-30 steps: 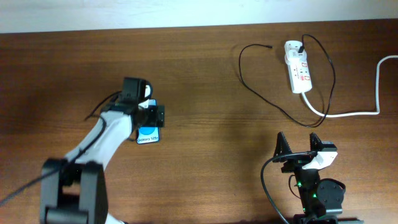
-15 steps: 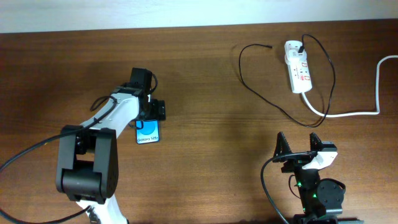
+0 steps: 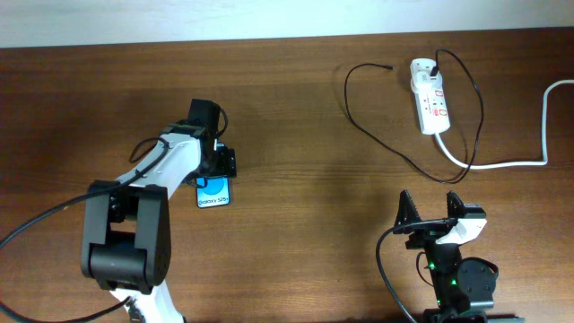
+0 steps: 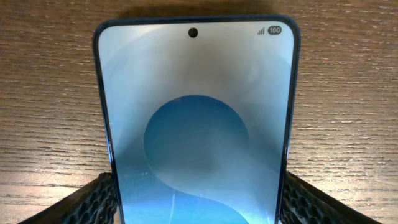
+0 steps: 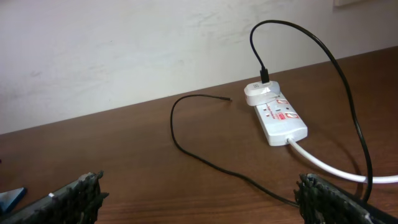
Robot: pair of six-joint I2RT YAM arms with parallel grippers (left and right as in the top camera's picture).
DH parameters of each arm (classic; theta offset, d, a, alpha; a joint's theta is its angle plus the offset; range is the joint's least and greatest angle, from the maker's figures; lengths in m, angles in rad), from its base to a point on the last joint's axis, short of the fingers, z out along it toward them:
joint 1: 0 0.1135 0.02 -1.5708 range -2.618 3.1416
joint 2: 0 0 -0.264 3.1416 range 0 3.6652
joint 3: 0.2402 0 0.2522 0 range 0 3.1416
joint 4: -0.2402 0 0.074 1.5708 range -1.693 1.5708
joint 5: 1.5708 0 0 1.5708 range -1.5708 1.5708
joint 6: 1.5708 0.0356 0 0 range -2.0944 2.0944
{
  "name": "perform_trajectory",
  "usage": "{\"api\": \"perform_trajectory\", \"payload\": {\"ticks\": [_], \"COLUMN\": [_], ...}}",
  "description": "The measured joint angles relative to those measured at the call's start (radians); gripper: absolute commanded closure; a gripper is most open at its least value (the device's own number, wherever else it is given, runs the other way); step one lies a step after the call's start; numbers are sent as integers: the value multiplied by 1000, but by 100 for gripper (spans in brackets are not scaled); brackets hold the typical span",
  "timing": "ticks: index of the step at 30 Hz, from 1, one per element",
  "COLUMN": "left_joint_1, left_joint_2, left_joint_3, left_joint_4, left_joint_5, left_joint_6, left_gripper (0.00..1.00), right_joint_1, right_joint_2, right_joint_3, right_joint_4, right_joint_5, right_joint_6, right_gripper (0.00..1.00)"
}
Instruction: Plug charger to phone and switch on socket
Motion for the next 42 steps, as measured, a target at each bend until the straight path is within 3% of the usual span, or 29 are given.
{"api": "perform_trajectory", "payload": {"ticks": [8, 13, 24, 33, 42], "left_joint_1": [0, 0, 0, -87, -117], "left_joint_2": [0, 6, 29, 29, 29], "left_joint_3": [3, 24, 295, 301, 301], "left_joint_4": [-8, -62, -293, -302, -270], "left_joint_5": [0, 0, 77, 195, 252], "left_joint_6": [0, 0, -34, -177, -237], "left_gripper": [32, 46, 72, 76, 77], "right_joint_1": [0, 0, 0, 0, 0], "right_joint_2": [0, 0, 0, 0, 0], "right_joint_3": [0, 0, 0, 0, 0], "right_joint_4": [0, 0, 0, 1, 65], "right_joint_5": [0, 0, 0, -13, -644], "right_joint_6": [-1, 0, -1, 4, 308], "right_gripper": [2, 2, 1, 2, 2]}}
